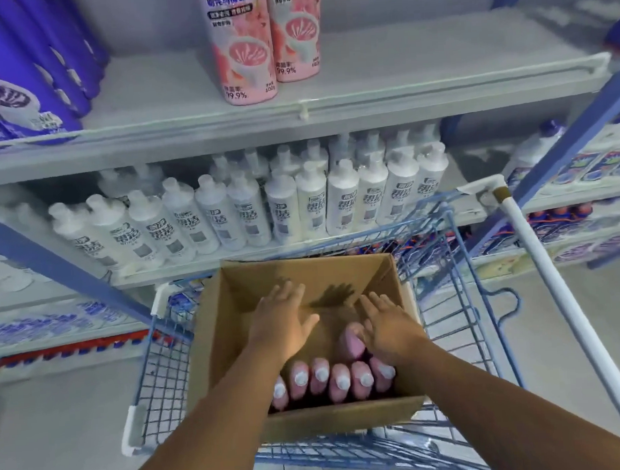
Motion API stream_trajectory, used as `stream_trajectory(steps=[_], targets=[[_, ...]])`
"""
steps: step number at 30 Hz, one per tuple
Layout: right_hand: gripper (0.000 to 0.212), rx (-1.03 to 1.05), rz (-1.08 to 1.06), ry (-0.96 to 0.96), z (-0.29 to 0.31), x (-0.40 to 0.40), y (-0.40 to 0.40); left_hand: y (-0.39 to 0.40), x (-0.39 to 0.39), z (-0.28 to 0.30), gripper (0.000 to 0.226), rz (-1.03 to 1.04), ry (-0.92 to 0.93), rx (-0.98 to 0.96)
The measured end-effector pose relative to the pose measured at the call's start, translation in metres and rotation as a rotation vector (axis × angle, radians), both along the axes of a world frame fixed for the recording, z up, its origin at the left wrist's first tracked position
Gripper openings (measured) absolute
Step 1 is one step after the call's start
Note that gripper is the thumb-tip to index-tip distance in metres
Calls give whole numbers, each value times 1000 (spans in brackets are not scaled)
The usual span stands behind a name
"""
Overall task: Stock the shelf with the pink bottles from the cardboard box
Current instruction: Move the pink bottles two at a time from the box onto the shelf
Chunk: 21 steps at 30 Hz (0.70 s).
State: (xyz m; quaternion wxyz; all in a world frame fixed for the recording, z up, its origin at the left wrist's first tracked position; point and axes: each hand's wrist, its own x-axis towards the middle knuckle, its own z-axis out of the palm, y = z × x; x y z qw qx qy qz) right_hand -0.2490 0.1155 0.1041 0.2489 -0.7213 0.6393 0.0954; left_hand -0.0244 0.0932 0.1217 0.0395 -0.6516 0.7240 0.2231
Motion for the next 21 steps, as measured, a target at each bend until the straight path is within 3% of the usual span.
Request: stream_trajectory(steps=[9, 13, 17, 21], targets=[[64, 194, -111, 13, -34, -15, -1, -11, -34, -61, 77, -141, 84, 161], [44, 195, -93, 17, -64, -22, -13, -8, -51, -90, 79, -149, 110, 198], [46, 200, -73, 12, -90, -19, -29, -6, -64, -121, 80, -114, 149, 225], [53, 227, -193, -56, -126, -18, -41, -7, -81, -152, 77, -43, 219, 279]])
